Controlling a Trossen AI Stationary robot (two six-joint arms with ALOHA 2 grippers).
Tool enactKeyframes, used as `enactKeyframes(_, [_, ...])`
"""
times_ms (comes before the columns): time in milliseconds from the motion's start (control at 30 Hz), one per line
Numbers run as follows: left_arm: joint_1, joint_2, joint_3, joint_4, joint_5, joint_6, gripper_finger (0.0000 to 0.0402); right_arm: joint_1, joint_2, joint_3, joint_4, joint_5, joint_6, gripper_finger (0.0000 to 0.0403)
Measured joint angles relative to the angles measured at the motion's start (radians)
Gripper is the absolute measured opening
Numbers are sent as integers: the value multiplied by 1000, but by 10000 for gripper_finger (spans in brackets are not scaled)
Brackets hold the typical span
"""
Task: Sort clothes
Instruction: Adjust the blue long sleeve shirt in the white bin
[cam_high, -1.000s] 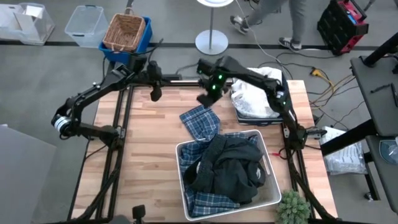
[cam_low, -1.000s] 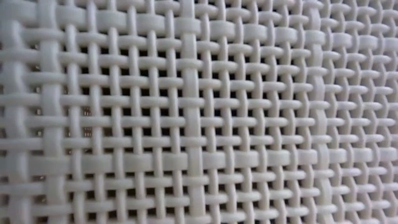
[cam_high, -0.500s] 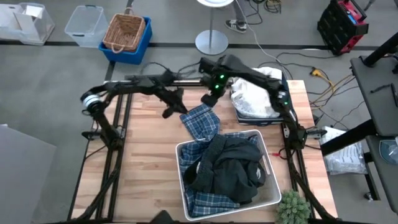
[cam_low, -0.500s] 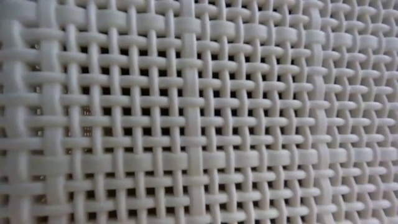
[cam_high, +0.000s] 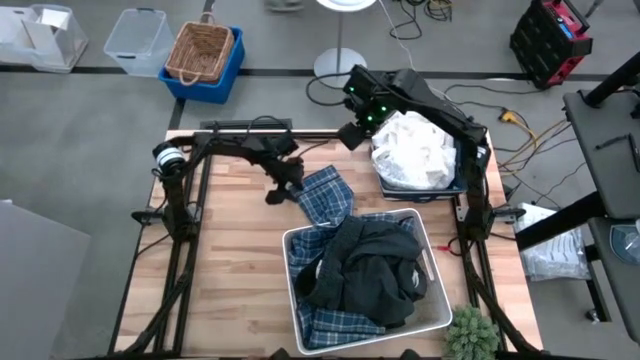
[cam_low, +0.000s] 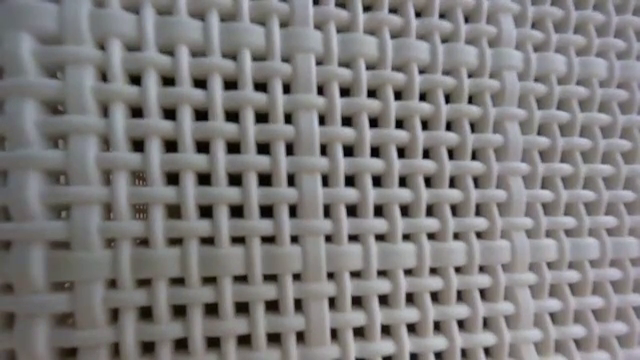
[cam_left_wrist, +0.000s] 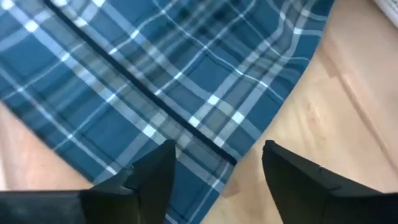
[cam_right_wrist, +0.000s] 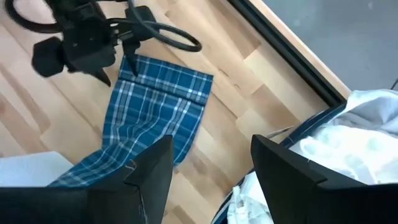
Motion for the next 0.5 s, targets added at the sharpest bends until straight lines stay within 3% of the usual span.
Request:
enactKeyframes(133, [-1,28,33,-25,-5,-4,222,-1,0,-1,1,2,10,207])
enactKeyframes(267, [-2,69,74,-73,5,-16,186,-2,5,-1,2,4,4,208])
enactKeyframes(367, [-3,78,88,-100,-11,0,131,-3,10,-2,3,4,-11,208])
enactKeyframes(500, [-3,76,81,-109,-23,18,27,-4,10,-2,5,9,-30,205])
